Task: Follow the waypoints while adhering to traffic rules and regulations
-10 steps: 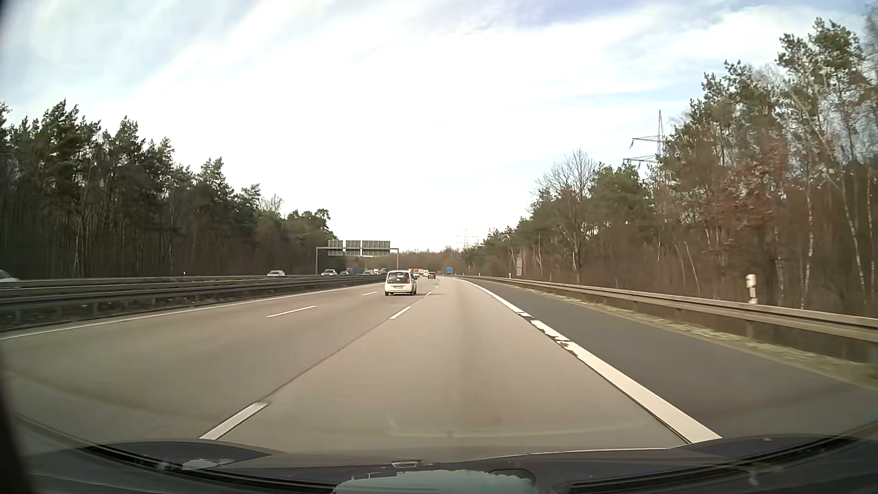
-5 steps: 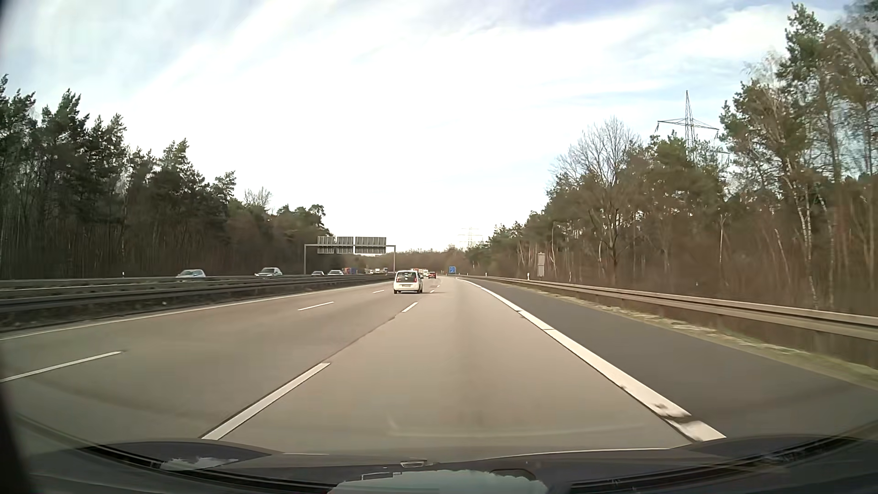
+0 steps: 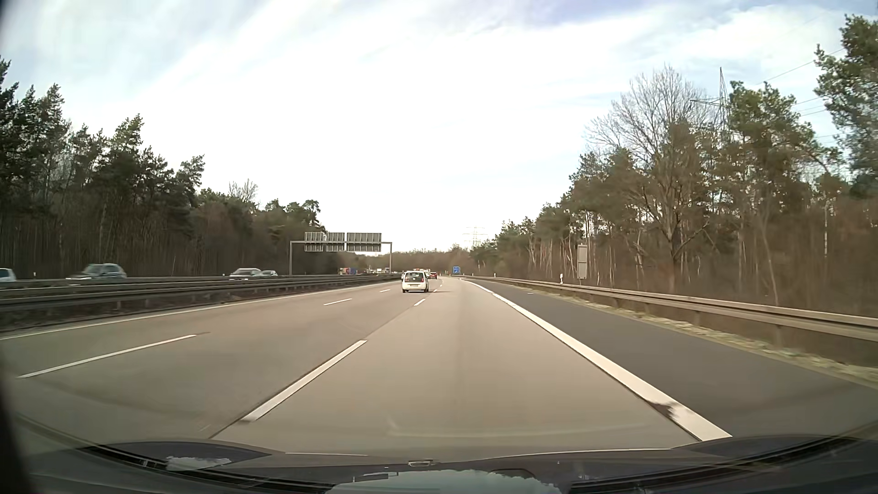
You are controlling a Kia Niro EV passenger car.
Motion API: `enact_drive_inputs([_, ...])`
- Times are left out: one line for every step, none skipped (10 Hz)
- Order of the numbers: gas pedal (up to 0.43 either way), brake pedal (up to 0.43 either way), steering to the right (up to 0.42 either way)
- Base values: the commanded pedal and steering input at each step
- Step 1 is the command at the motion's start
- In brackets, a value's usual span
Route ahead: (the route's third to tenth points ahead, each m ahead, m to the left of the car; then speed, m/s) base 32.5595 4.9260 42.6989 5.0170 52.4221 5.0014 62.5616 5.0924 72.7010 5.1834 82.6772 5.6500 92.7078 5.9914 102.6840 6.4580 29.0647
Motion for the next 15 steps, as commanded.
enact_drive_inputs([0.220, 0.000, -0.004])
enact_drive_inputs([0.220, 0.000, -0.004])
enact_drive_inputs([0.220, 0.000, -0.004])
enact_drive_inputs([0.220, 0.000, -0.004])
enact_drive_inputs([0.220, 0.000, -0.004])
enact_drive_inputs([0.220, 0.000, -0.004])
enact_drive_inputs([0.220, 0.000, -0.004])
enact_drive_inputs([0.220, 0.000, -0.004])
enact_drive_inputs([0.220, 0.000, -0.004])
enact_drive_inputs([0.220, 0.000, -0.004])
enact_drive_inputs([0.220, 0.000, -0.003])
enact_drive_inputs([0.220, 0.000, -0.003])
enact_drive_inputs([0.220, 0.000, -0.003])
enact_drive_inputs([0.220, 0.000, -0.003])
enact_drive_inputs([0.209, 0.000, -0.003])
